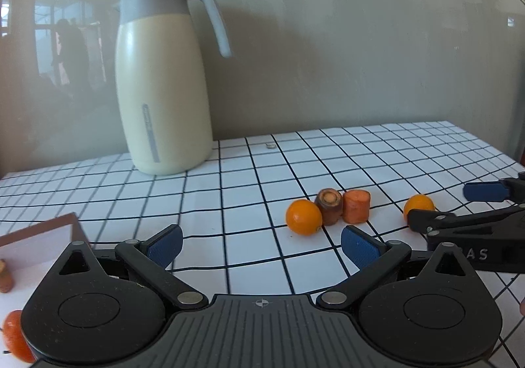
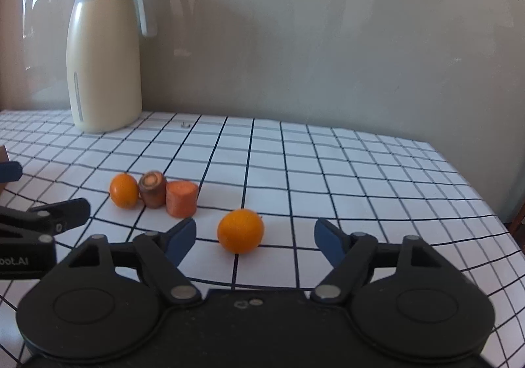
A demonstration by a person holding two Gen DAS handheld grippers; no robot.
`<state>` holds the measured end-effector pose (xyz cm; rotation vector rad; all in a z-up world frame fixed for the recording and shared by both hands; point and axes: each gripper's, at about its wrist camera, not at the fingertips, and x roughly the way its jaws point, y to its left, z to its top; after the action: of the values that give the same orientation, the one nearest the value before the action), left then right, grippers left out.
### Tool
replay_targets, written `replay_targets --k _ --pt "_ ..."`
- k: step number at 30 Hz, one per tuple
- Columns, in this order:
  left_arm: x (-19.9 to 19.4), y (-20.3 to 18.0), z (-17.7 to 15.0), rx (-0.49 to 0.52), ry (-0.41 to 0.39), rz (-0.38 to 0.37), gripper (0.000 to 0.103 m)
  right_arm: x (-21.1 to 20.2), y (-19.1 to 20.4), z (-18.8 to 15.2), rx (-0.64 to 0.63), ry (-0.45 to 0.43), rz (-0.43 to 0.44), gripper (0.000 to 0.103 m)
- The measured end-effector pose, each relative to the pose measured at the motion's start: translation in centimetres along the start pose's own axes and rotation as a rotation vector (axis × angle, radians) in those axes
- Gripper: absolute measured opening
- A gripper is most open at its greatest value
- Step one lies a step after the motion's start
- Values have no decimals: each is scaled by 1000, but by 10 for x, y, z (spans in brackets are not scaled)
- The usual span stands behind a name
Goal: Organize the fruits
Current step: 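Grasp an orange with the right tool while the left tool grasps another orange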
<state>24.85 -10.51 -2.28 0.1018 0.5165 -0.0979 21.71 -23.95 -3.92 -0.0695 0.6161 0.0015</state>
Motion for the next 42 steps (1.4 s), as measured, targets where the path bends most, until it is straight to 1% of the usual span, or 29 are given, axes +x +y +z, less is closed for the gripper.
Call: replay_targets --k 4,7,8,13,18,22,25,27,29,30,32,40,42 --pt "12 -6 1 0 13 -5 102 13 0 -2 -17 27 -6 64" --pt "21 -8 3 -13 27 -12 93 21 -4 -2 -14 40 -9 60" --pt "24 -9 3 -15 34 -16 92 22 -6 -2 -8 40 -5 60" --pt "38 -16 4 -15 57 -28 90 23 -13 1 -1 30 -9 59" --pt "47 -22 7 -18 68 -36 85 20 -22 4 24 20 -6 50" --pt "51 -21 9 -29 80 -42 84 18 -26 4 43 2 -14 47" --pt "54 -21 10 -32 83 -39 83 20 -26 3 52 20 7 44" --pt "56 -21 10 -34 87 -37 75 21 -25 2 50 28 22 39" --pt "59 -21 11 -36 104 -41 64 22 -25 2 58 32 32 36" --pt "61 -21 10 -37 113 -45 62 22 -25 2 58 34 34 35" --pt "61 -22 11 -37 114 -47 60 22 -25 3 61 37 34 34" --pt "63 -19 11 -49 112 -44 60 26 -25 0 75 62 51 32" --pt "64 -19 11 -55 111 -44 60 26 -24 0 74 64 53 28"
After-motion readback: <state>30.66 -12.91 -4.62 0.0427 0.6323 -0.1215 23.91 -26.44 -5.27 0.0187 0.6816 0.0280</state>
